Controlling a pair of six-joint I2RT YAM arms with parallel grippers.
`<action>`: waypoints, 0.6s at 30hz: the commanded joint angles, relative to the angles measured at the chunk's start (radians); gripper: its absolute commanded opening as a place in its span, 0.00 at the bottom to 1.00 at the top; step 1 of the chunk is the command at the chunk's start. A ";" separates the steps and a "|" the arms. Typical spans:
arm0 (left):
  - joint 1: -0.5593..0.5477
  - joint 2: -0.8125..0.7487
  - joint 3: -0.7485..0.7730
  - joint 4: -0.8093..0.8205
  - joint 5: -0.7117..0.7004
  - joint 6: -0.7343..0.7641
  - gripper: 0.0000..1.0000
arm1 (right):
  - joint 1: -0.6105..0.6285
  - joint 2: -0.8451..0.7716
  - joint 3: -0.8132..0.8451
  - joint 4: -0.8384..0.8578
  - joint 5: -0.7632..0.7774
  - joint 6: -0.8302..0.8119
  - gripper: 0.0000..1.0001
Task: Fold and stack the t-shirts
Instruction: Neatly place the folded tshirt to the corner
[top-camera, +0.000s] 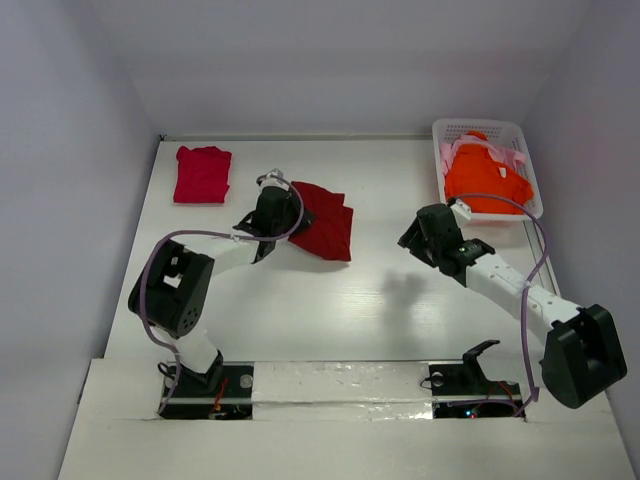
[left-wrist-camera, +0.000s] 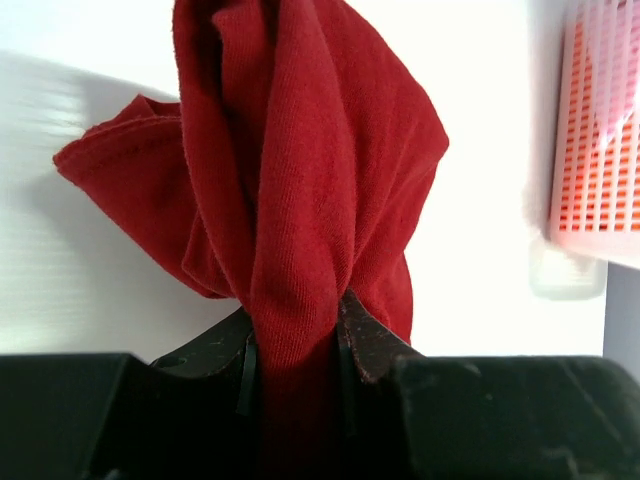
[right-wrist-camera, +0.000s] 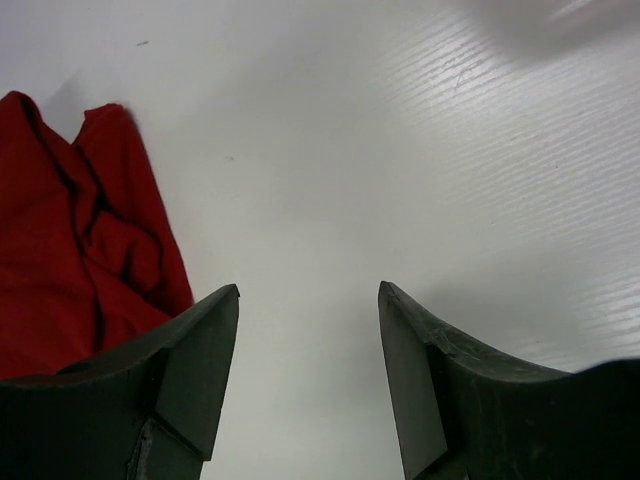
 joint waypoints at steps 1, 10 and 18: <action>0.037 -0.086 -0.021 0.031 -0.014 0.020 0.00 | 0.006 -0.001 -0.009 0.027 0.017 -0.010 0.64; 0.067 -0.127 -0.023 0.025 -0.014 0.039 0.00 | 0.006 0.035 -0.047 0.091 -0.017 -0.007 0.63; 0.103 -0.172 0.078 -0.033 -0.066 0.075 0.00 | 0.006 0.035 -0.052 0.103 -0.034 -0.015 0.63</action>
